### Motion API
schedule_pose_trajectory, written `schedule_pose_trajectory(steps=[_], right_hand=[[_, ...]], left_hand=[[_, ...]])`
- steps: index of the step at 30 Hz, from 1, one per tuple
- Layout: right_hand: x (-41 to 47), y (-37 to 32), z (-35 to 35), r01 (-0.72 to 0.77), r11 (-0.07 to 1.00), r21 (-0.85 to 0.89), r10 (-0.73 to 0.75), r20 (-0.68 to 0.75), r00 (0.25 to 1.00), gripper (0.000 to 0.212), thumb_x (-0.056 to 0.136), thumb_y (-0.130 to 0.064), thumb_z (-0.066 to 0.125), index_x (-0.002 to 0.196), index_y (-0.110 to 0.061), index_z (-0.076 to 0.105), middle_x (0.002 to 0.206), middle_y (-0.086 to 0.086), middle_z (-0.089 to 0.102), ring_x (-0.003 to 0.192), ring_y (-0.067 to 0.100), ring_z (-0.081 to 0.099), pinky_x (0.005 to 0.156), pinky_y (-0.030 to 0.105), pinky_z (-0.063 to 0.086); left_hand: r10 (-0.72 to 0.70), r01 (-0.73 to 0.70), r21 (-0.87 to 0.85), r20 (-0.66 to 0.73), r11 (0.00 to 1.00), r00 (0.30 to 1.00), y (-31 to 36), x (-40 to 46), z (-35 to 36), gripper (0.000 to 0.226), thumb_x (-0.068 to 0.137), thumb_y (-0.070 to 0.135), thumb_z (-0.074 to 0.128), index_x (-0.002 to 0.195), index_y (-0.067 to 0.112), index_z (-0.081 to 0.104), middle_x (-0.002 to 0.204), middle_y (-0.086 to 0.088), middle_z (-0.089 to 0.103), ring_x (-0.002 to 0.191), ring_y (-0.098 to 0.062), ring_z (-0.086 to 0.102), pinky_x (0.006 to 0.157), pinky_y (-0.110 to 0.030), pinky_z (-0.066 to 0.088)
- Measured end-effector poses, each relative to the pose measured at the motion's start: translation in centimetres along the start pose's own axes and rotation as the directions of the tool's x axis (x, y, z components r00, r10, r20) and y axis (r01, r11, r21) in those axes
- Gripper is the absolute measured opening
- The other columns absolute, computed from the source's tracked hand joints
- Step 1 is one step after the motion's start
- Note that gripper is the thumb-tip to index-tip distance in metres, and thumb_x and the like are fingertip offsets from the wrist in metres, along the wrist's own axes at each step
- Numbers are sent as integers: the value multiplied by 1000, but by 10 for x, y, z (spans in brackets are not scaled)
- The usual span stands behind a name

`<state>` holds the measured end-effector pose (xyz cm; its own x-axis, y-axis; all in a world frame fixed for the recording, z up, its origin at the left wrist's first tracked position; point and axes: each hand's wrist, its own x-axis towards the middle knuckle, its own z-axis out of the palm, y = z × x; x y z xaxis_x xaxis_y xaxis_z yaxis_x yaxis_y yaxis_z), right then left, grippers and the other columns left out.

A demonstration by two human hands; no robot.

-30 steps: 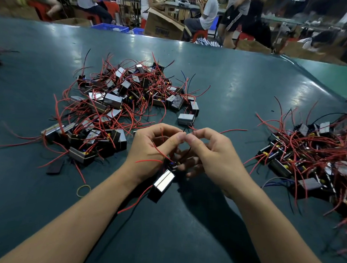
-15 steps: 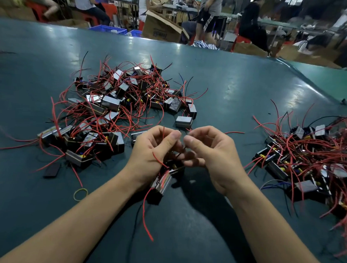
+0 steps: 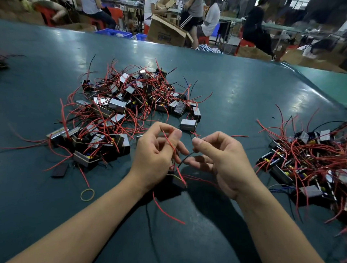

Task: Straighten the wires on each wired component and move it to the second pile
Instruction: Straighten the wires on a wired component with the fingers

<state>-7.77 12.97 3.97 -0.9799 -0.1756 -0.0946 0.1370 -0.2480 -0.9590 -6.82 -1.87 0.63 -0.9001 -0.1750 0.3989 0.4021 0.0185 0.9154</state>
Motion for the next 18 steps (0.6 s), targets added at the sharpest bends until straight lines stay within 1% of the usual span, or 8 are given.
schedule_pose_trajectory(steps=[2,4,7,10,12,13,16,18], right_hand=[[1,4,3,-31,997,69,37,-86,996,24,84,-2,70,74,-6,48,73,12,58,52,27,68,45,23,53],[2,5,1,-12,996,93,29,-190,981,27,85,-1,70,72,-8,47,74,13,56,53,28,69,45,22,52],[5,-2,-8,141,990,25,-124,-336,934,31,85,-1,70,71,-8,44,69,12,51,55,30,70,48,24,54],[2,-8,-13,270,951,-151,-309,-395,865,33,84,-4,73,68,-10,45,59,7,55,57,31,71,52,30,57],[-2,-5,-8,282,919,-277,-370,-353,859,34,84,-5,74,66,-11,45,57,6,56,56,30,71,54,37,59],[-5,-3,-4,262,918,-298,-353,-312,882,34,83,-4,74,65,-10,45,56,6,57,55,29,71,54,38,59],[-12,-1,7,161,963,-217,-183,-86,979,34,76,-5,79,64,-11,48,61,16,61,55,26,69,49,30,55],[-16,-3,8,116,983,-143,-103,97,990,31,68,-13,81,64,-12,50,65,17,64,57,24,68,48,28,53]], left_hand=[[73,-74,71,10,995,997,-1,-1,0,8,97,14,58,90,10,56,71,-8,69,55,-15,59,55,-25,48],[141,-136,148,-29,980,990,0,-1,0,8,95,17,59,90,12,58,74,-5,68,63,-12,63,59,-23,50],[141,-127,109,-136,986,981,0,4,-2,8,95,15,60,88,14,57,68,1,62,53,-4,59,50,-15,44],[99,-100,-4,-98,995,990,0,4,-1,7,93,15,60,88,13,55,63,-3,60,42,-1,50,47,-9,38],[126,-125,37,-13,991,992,-2,2,2,7,93,18,58,89,13,55,59,-4,62,42,0,50,49,-10,37],[126,-127,62,31,990,992,-3,1,3,7,93,19,57,90,14,55,59,-2,64,43,-2,52,49,-12,39],[43,-50,99,70,994,997,-5,1,1,7,92,27,57,89,21,55,56,2,64,41,-12,52,43,-23,41],[15,-21,100,60,995,998,-4,0,1,8,90,29,58,88,22,56,60,-5,66,48,-17,58,47,-34,47]])
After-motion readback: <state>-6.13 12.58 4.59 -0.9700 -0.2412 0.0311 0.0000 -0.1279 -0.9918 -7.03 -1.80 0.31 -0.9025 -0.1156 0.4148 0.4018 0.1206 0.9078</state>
